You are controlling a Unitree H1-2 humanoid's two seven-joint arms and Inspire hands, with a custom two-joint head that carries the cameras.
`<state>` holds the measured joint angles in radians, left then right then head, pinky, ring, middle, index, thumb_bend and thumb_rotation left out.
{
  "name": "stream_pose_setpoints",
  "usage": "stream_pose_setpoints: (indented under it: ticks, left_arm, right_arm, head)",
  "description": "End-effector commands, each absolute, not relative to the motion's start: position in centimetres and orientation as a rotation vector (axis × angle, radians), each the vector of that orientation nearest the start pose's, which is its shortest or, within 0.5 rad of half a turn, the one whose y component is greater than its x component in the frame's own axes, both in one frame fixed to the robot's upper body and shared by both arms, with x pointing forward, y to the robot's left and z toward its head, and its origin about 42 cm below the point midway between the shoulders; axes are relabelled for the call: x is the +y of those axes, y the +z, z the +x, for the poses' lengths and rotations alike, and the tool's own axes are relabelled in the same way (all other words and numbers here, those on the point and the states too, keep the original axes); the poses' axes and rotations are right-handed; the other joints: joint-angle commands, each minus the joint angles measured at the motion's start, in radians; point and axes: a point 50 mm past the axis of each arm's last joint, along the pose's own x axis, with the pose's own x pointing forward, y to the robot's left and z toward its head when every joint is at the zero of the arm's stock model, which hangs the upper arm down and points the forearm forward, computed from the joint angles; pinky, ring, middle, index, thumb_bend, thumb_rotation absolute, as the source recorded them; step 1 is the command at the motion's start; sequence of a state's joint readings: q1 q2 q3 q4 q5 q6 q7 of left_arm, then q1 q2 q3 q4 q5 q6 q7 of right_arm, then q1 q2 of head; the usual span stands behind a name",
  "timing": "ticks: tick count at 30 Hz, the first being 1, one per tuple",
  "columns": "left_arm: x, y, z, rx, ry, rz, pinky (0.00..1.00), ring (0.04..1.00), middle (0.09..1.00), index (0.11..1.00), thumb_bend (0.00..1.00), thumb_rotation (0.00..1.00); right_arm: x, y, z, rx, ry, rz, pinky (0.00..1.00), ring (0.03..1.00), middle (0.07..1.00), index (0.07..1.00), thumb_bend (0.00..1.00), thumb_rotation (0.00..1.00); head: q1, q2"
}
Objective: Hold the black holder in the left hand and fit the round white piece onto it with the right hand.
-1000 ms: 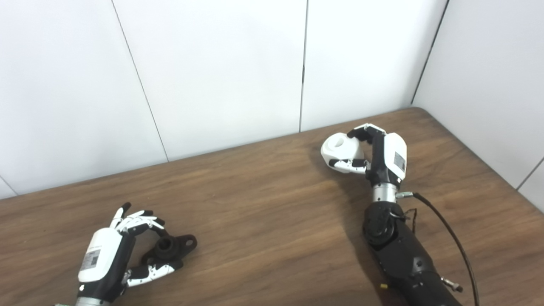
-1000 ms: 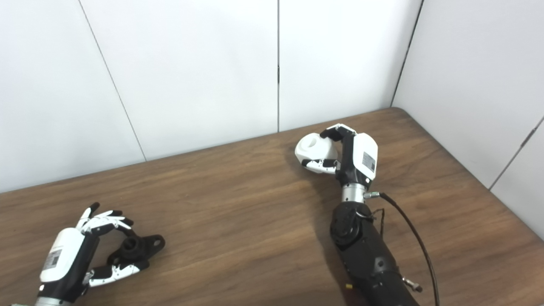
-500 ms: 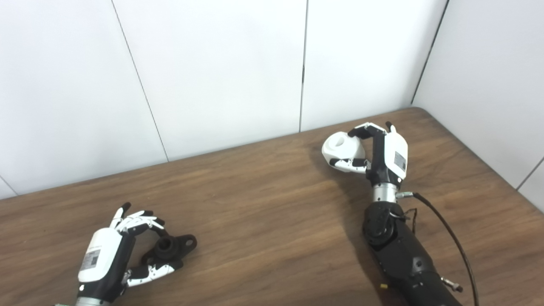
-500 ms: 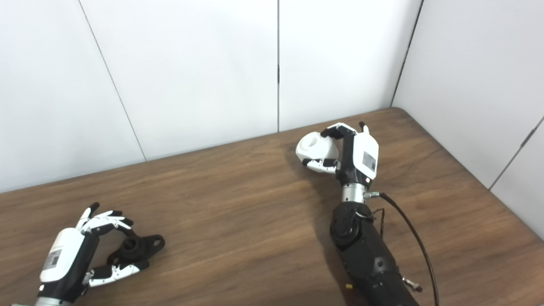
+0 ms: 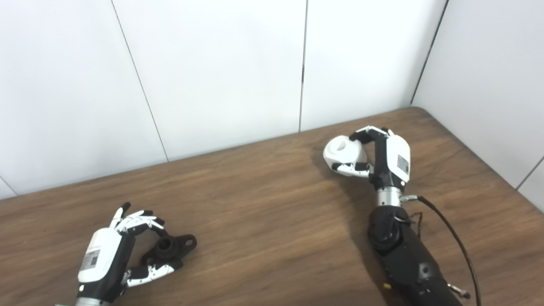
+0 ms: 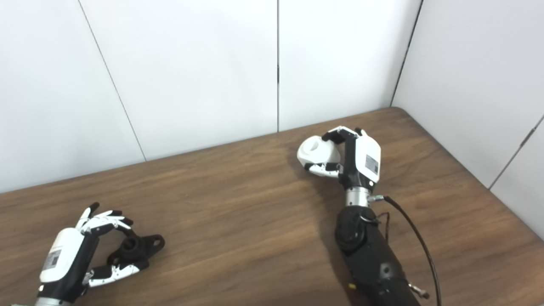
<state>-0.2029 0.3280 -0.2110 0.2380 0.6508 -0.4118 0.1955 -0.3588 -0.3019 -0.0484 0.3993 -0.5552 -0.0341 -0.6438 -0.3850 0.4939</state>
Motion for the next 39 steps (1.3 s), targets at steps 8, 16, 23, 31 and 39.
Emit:
stream_pose_setpoints:
  ticks: [8,16,23,31,39]
  left_arm:
    - [25.9,6.3,29.4,-0.29,-0.265,0.876,1.0,0.818,0.689,0.483,0.52,0.04]
    - [26.0,6.4,29.6,-0.3,-0.264,0.871,1.0,0.816,0.687,0.483,0.52,0.04]
    - [25.9,6.3,29.6,-0.299,-0.266,0.875,1.0,0.816,0.687,0.483,0.52,0.04]
    - [25.9,6.3,29.7,-0.3,-0.268,0.87,1.0,0.816,0.685,0.483,0.52,0.04]
    - [25.9,6.2,29.6,-0.291,-0.266,0.877,1.0,0.819,0.689,0.483,0.52,0.04]
  right_arm:
    - [-35.3,16.0,38.2,-0.2,-0.623,-0.807,0.75,0.675,0.502,0.487,0.53,0.0]
    - [-35.6,16.8,37.9,-0.168,-0.6,-0.859,0.73,0.701,0.632,0.495,0.52,0.14]
    - [-35.6,17.2,37.8,-0.168,-0.584,-0.884,0.73,0.692,0.626,0.495,0.52,0.14]
    - [-35.4,17.9,37.9,-0.139,-0.562,-0.893,0.72,0.781,0.767,0.761,0.9,0.25]
    - [-35.2,18.0,38.1,-0.129,-0.532,-0.889,0.73,0.823,0.803,0.826,0.93,0.27]
  head:
    - [0.0,0.005]
    - [0.0,0.01]
    - [-0.001,0.009]
    - [-0.004,0.009]
    - [-0.001,0.008]
